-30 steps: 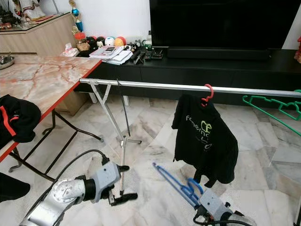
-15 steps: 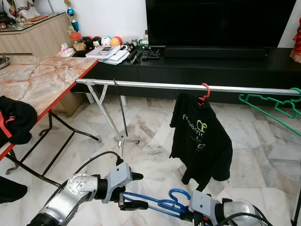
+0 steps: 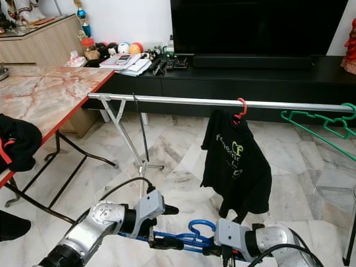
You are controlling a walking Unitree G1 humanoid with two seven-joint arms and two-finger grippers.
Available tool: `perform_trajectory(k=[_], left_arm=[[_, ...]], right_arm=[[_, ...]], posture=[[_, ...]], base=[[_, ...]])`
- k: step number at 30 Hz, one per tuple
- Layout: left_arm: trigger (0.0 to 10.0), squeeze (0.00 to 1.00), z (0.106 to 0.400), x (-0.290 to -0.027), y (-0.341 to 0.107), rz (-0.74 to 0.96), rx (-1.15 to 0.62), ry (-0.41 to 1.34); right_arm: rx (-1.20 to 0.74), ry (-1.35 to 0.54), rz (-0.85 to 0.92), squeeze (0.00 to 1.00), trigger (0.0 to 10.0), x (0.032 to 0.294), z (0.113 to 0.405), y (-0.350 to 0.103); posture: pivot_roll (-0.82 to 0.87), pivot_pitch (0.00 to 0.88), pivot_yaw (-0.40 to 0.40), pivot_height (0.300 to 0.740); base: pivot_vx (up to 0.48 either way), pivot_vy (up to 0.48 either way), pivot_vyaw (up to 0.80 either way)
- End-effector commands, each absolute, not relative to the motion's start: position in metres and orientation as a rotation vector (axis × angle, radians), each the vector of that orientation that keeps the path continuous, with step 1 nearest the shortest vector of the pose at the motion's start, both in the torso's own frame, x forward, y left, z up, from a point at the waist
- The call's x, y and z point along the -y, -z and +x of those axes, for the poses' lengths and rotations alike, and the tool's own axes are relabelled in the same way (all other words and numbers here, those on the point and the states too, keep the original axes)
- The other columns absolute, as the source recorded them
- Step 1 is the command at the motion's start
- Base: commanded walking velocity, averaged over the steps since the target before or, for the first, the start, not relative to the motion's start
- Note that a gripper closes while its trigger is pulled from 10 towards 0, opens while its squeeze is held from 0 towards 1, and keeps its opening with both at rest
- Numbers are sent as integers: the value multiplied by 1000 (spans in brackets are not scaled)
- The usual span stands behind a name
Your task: Hang hanger
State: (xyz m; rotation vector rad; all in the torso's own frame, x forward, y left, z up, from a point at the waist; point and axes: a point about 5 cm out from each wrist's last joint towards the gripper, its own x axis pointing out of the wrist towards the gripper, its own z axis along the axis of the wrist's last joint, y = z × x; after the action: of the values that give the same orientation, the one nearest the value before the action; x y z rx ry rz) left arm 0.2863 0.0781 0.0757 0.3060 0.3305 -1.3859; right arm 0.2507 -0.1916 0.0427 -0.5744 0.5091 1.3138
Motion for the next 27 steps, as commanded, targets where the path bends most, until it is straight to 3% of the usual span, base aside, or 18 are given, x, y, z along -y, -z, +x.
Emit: perform_trajectory(k=[1, 18, 19, 20, 21, 27], left_arm=[[10000, 0, 287, -79, -76, 317, -351, 1409], [10000, 0, 283, -77, -75, 326, -410, 1496], [8941, 0, 283, -76, -75, 321, -414, 1495], [8941, 0, 283, -76, -75, 321, -414, 1495], [0, 0, 282, -76, -74, 311, -418, 1498], [0, 0, 281, -75, -75, 293, -422, 1504]], right_arm=[[-491, -1331, -586, 0, 10000, 187, 250, -47], [-420, -1360, -613, 0, 10000, 170, 259, -66], [-413, -1362, -612, 0, 10000, 169, 260, -68], [-413, -1362, -612, 0, 10000, 169, 260, -68], [-405, -1363, -609, 0, 10000, 168, 261, -70], [-396, -1354, -600, 0, 10000, 167, 265, -77]], posture=[[11, 61, 91, 740], [9, 37, 90, 740], [11, 32, 88, 740], [11, 32, 88, 740], [10, 27, 85, 740], [8, 34, 84, 740]], base=[[0, 0, 0], [0, 0, 0], [0, 0, 0], [0, 0, 0], [0, 0, 0], [0, 0, 0]])
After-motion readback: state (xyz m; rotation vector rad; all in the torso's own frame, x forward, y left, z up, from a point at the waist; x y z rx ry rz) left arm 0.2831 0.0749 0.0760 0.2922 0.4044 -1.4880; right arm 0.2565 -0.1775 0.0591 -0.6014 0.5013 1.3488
